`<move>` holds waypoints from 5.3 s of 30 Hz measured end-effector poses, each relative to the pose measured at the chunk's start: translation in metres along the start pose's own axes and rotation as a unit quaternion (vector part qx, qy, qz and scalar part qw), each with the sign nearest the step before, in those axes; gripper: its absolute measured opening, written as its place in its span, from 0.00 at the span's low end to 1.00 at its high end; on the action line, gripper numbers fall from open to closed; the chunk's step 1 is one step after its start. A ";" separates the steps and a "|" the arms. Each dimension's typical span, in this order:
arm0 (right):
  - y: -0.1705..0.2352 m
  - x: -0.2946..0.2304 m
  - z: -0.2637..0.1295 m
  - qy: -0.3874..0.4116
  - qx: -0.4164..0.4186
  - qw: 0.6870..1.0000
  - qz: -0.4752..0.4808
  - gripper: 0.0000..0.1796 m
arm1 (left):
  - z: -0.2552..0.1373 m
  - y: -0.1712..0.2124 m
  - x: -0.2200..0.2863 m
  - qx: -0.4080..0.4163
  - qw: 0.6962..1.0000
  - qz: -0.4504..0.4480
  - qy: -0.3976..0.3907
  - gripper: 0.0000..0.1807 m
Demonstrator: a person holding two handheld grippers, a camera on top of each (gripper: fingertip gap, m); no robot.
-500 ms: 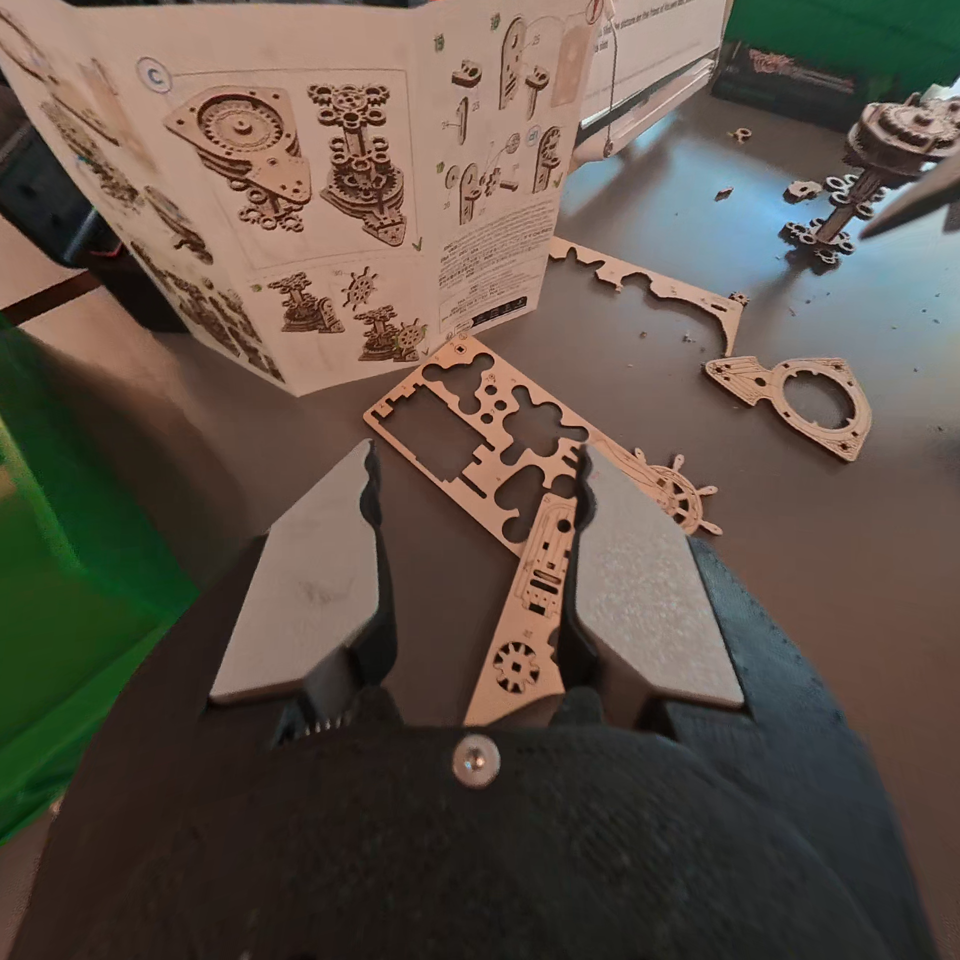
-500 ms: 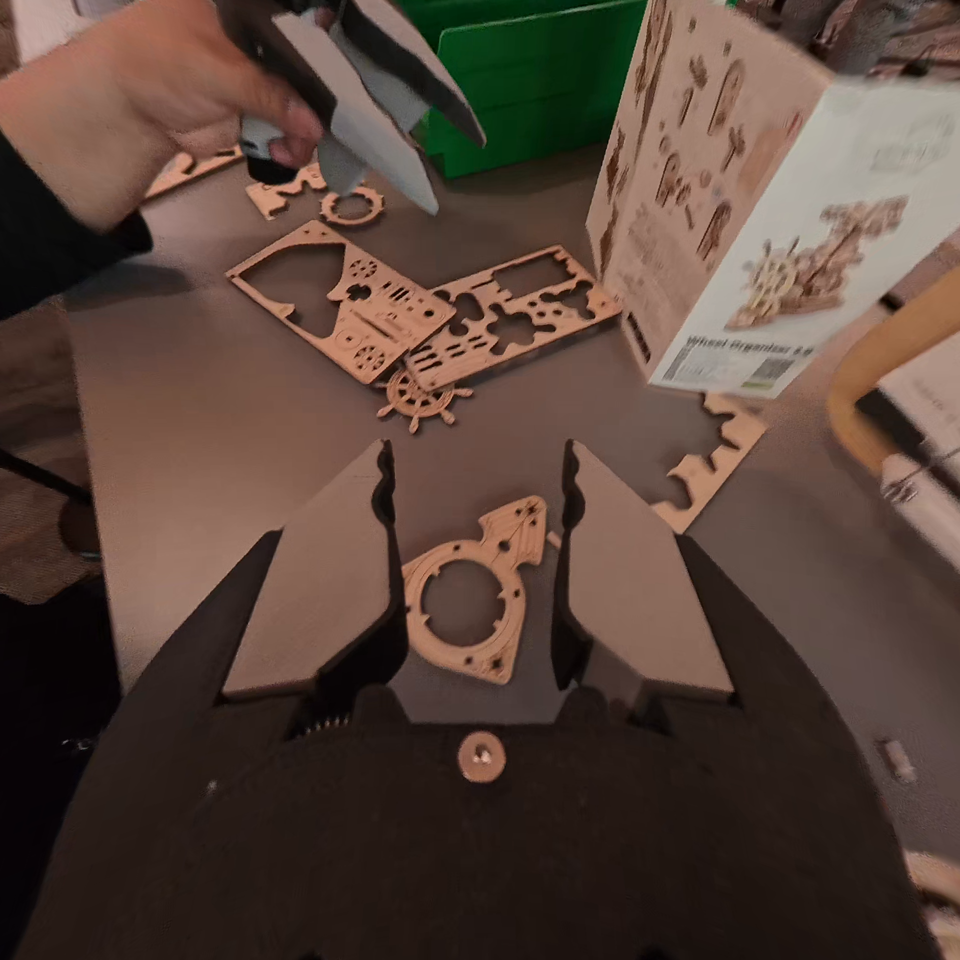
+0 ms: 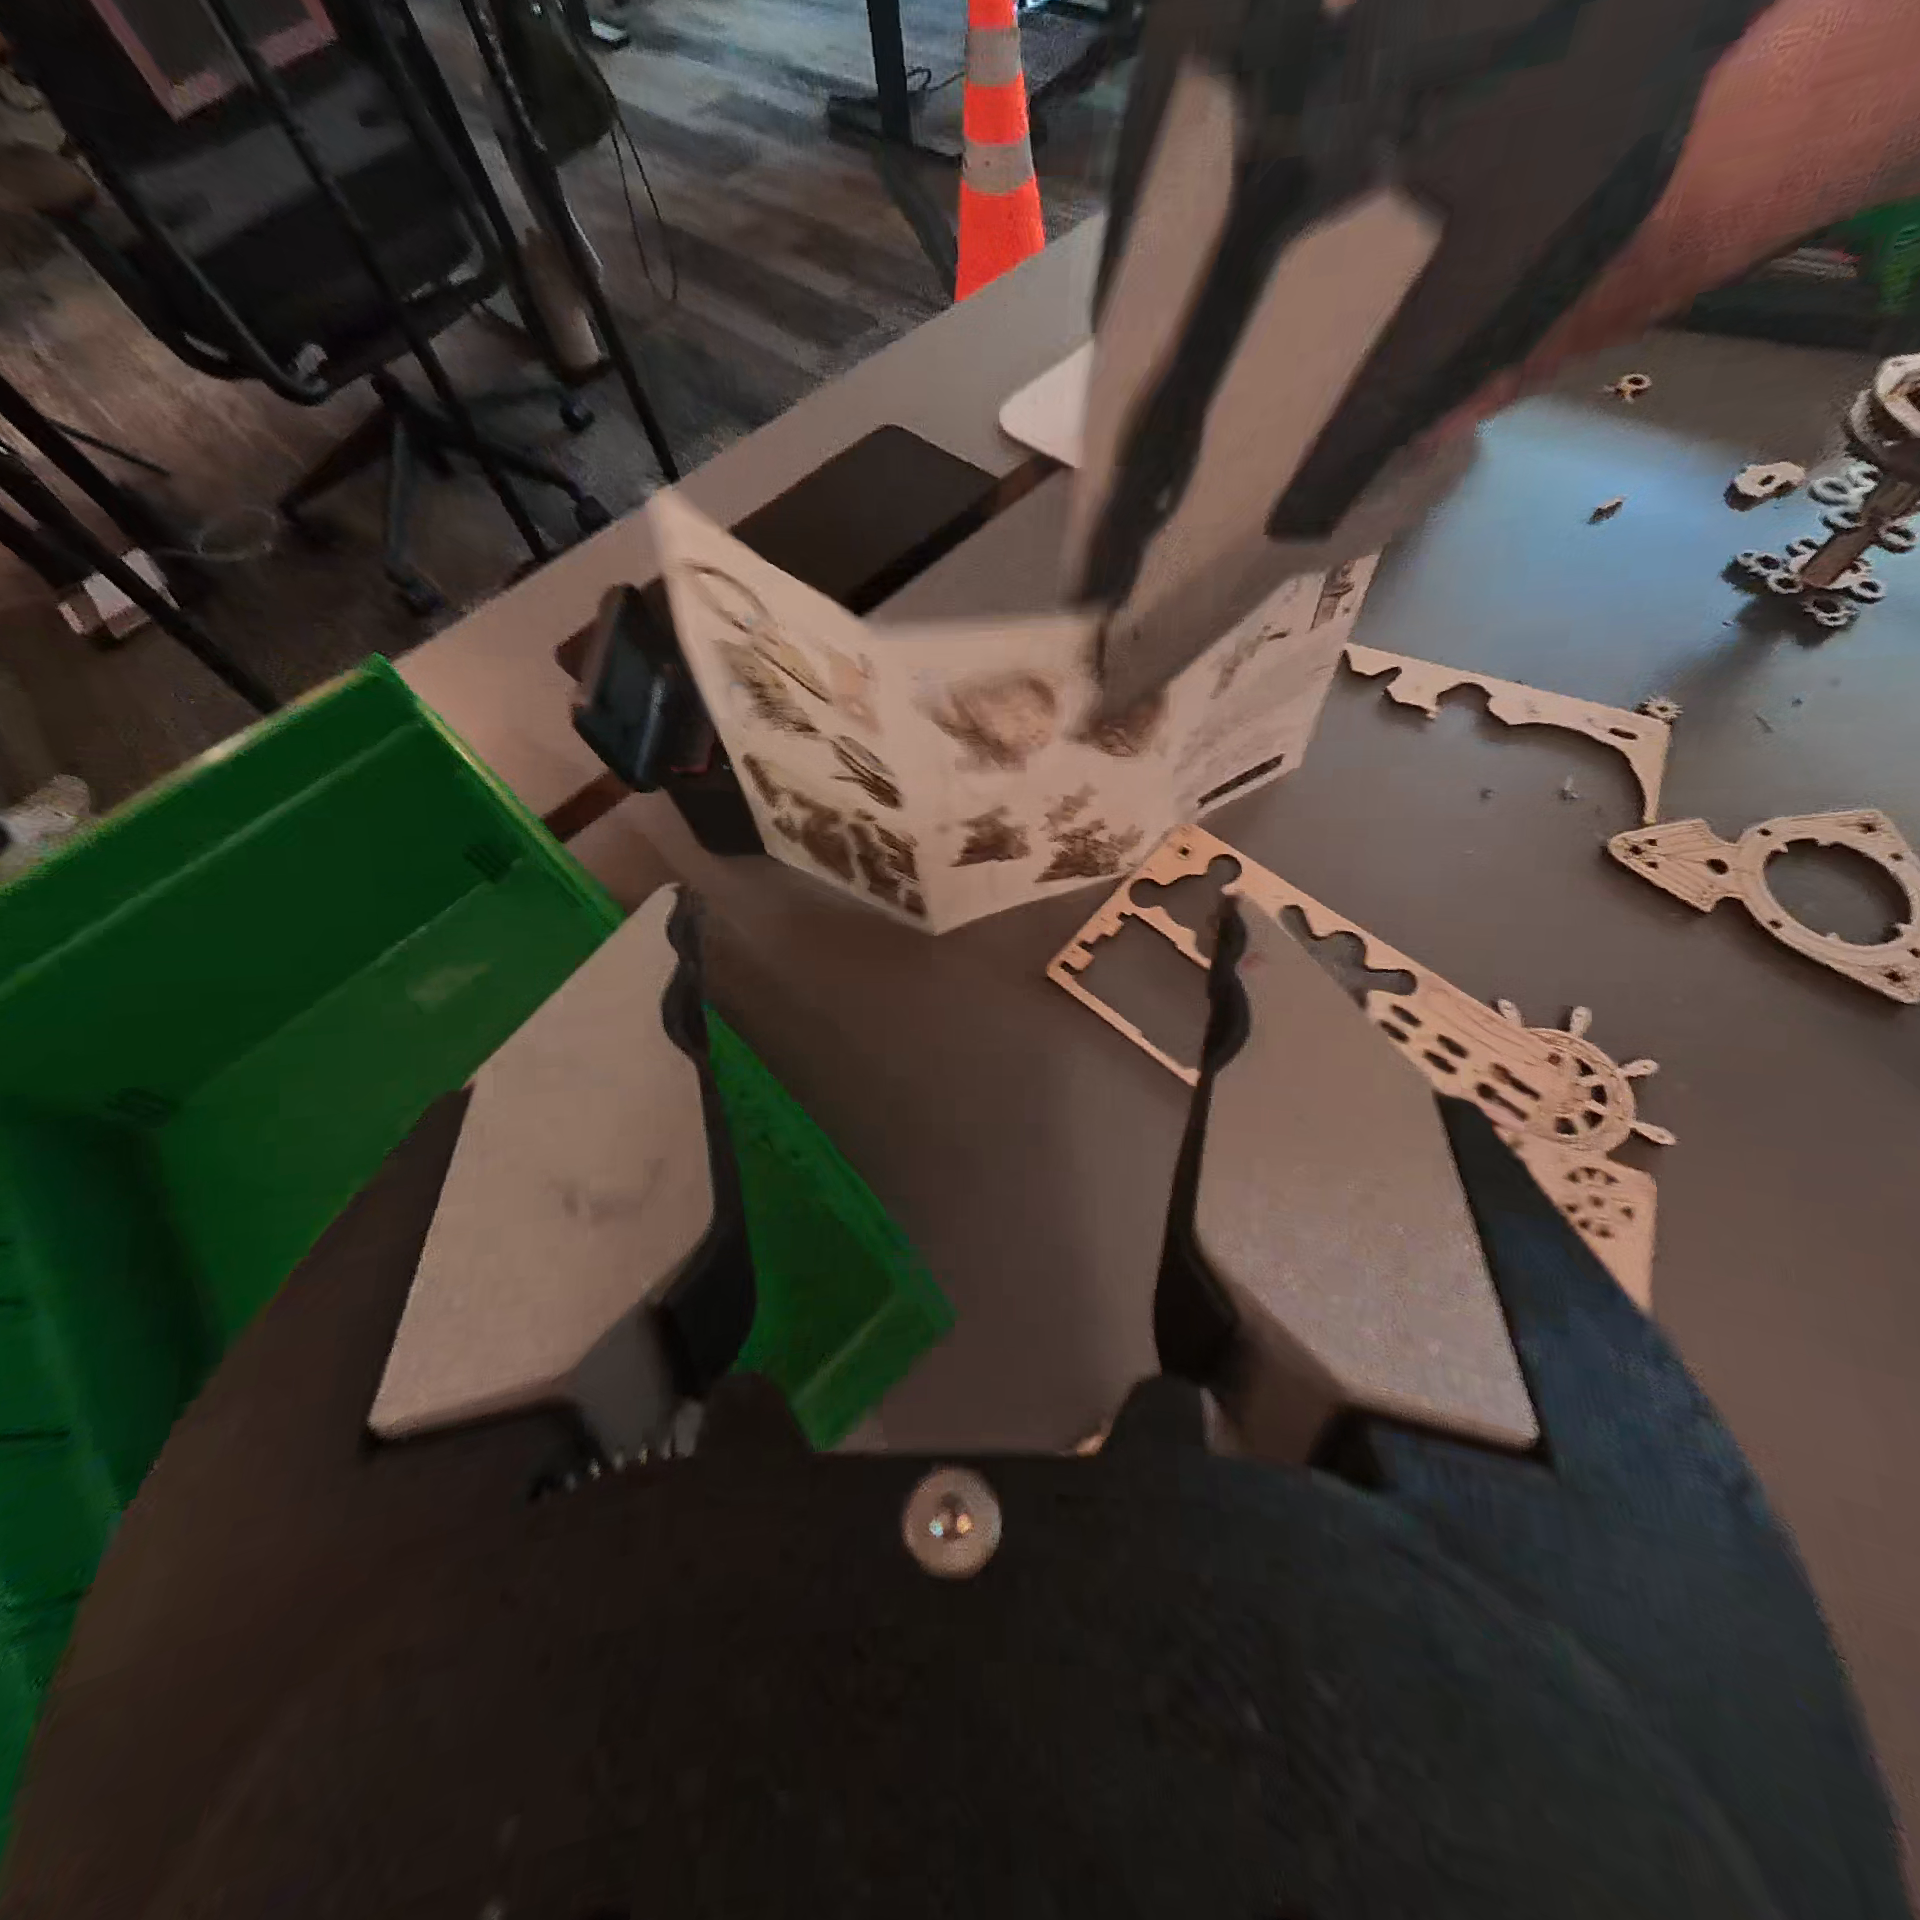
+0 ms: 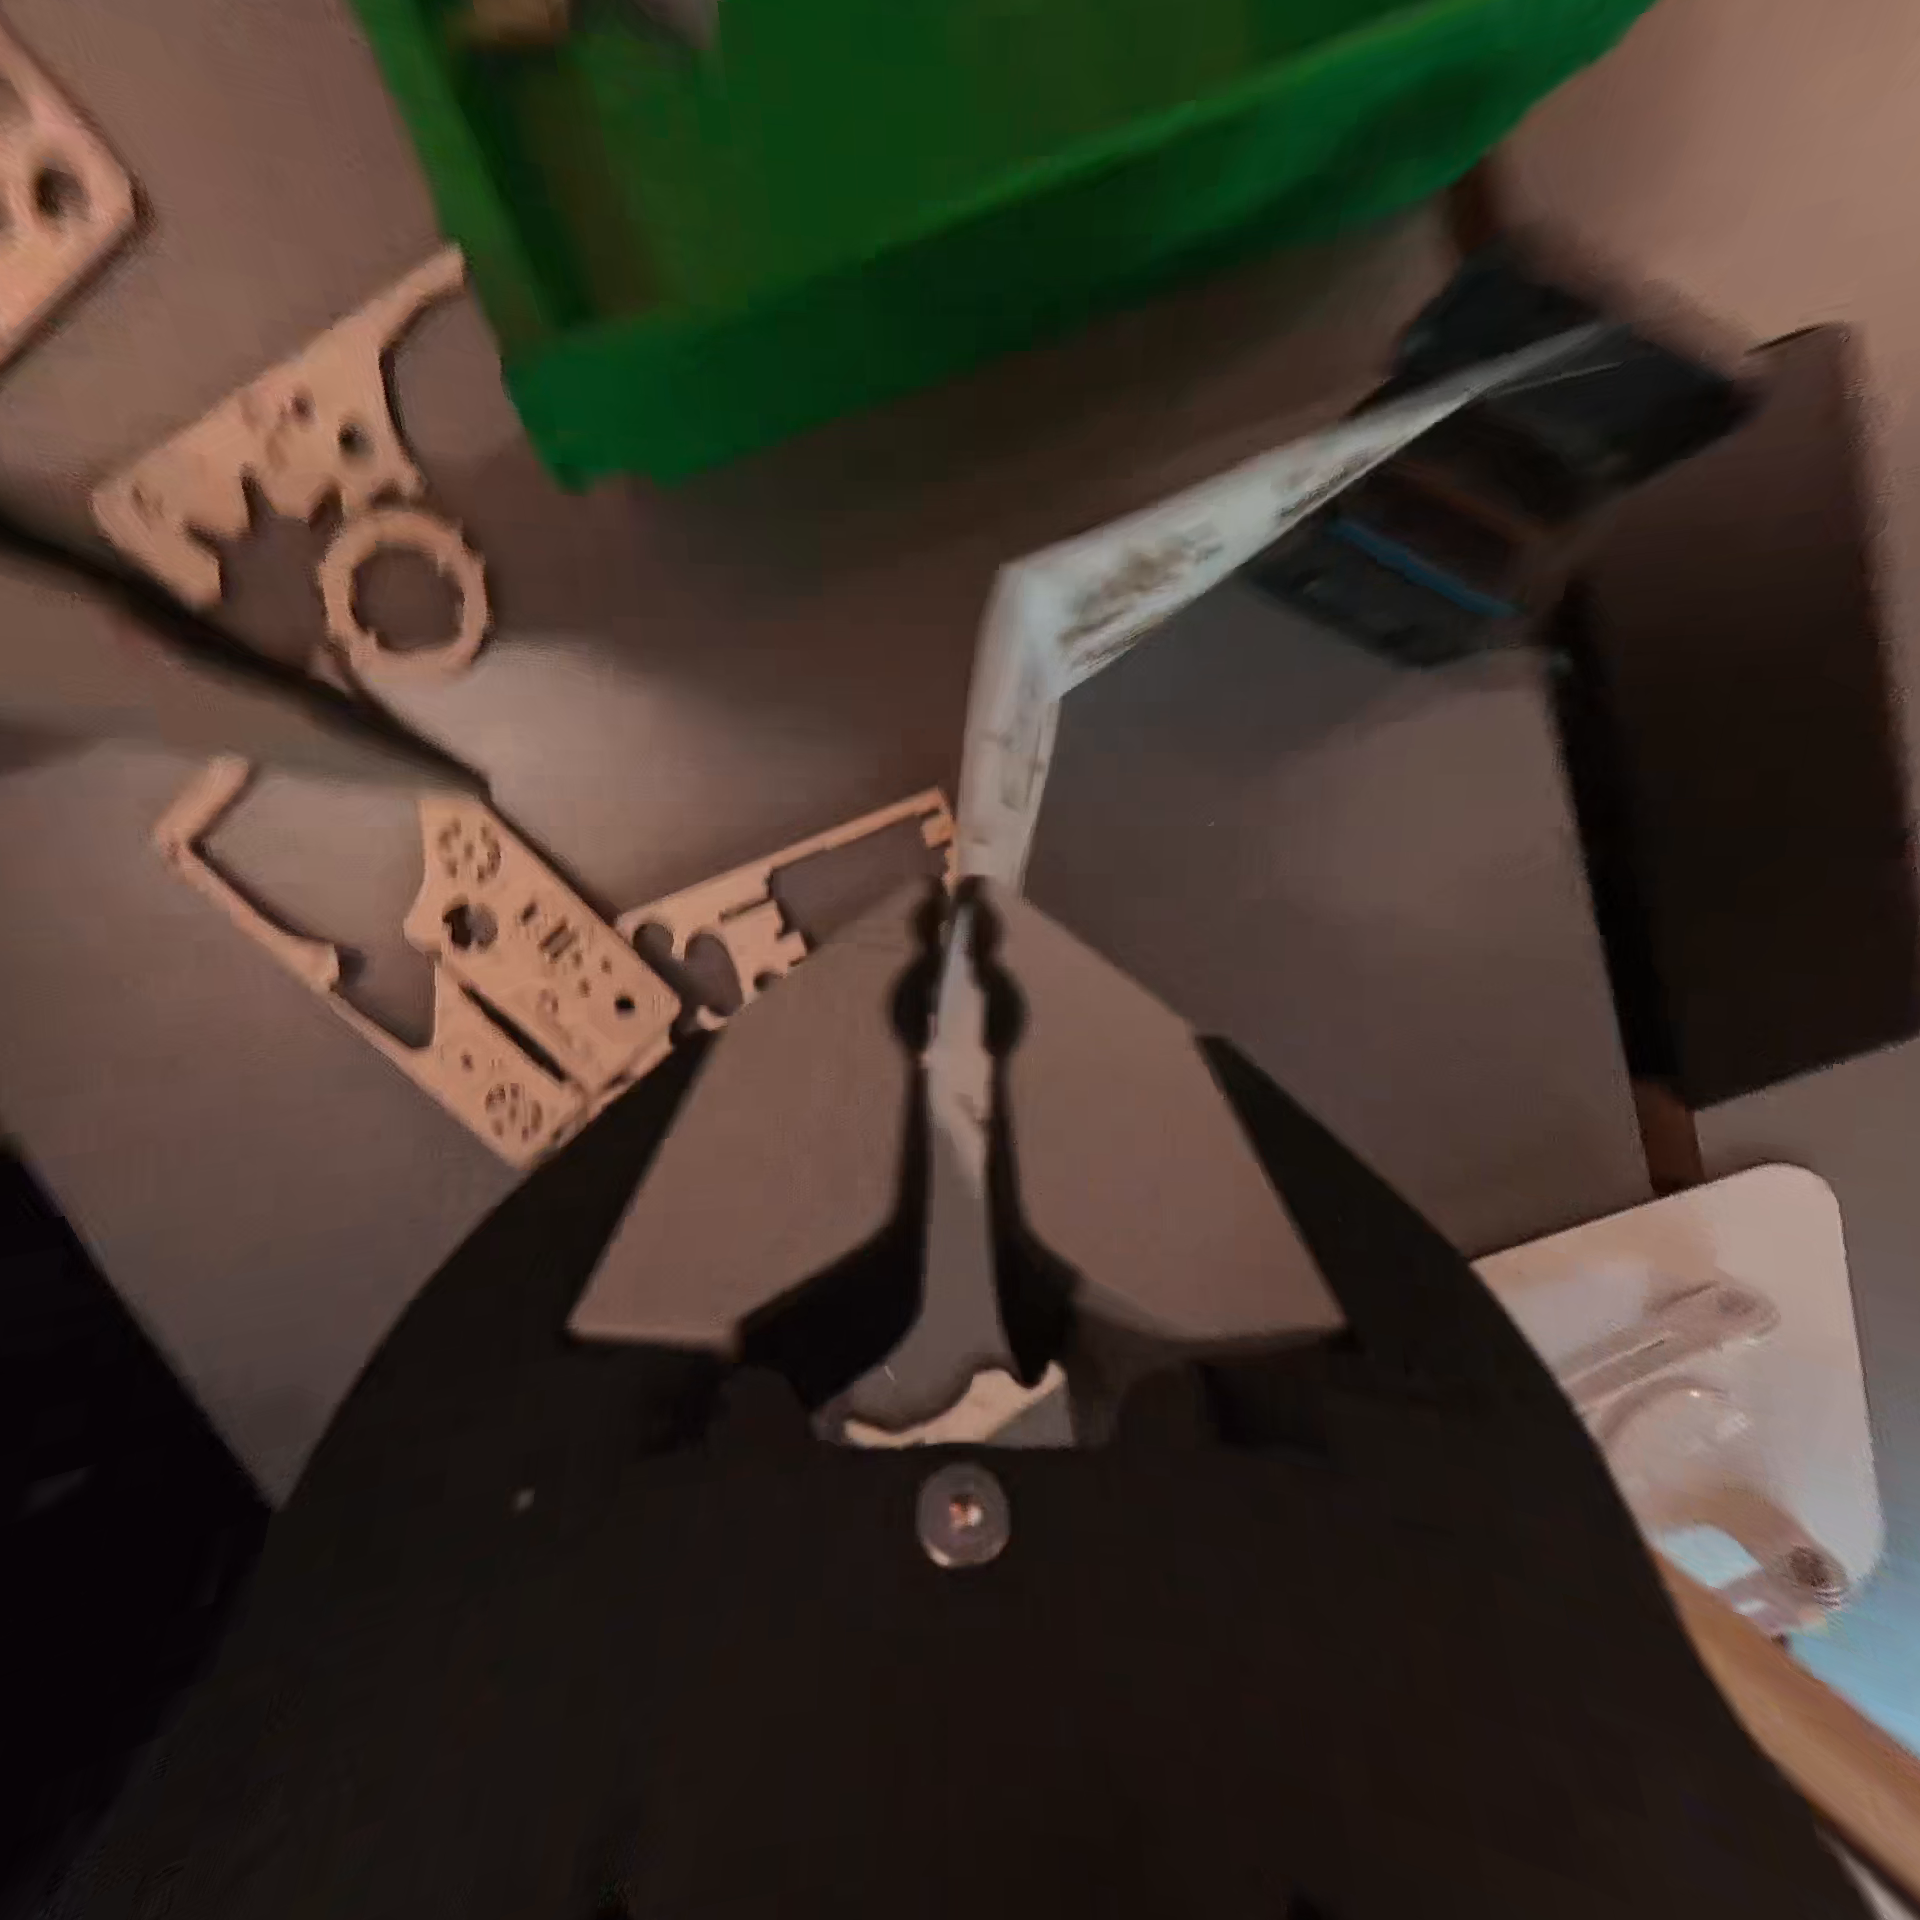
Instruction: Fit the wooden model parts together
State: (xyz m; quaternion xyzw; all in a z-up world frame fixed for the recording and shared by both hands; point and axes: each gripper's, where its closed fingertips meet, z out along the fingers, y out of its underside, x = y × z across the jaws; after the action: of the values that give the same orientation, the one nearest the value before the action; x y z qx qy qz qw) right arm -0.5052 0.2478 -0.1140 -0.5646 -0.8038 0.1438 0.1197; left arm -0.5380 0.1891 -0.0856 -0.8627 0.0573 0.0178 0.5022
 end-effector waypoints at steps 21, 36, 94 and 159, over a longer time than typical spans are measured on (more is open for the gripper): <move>0.050 0.040 -0.024 0.081 -0.075 0.947 -0.301 0.00 | 0.029 0.021 0.044 -0.049 0.966 0.078 0.241 0.00; 0.050 0.056 -0.047 0.132 0.006 0.973 -0.190 0.21 | 0.052 0.027 -0.017 -0.161 0.981 0.014 0.103 0.00; 0.238 -0.059 0.004 0.050 0.289 0.956 -0.012 0.37 | -0.005 0.047 0.098 0.108 0.982 -0.077 0.134 0.30; -0.029 0.024 0.015 0.072 0.027 0.959 -0.274 0.00 | 0.025 0.078 0.080 0.061 0.988 -0.107 0.098 0.20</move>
State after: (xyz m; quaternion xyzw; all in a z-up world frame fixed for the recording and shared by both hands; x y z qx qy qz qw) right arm -0.5440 0.2592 -0.1161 -0.3285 -0.9126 0.0865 0.2276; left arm -0.4675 0.1660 -0.1723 -0.8293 0.0146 -0.1239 0.5447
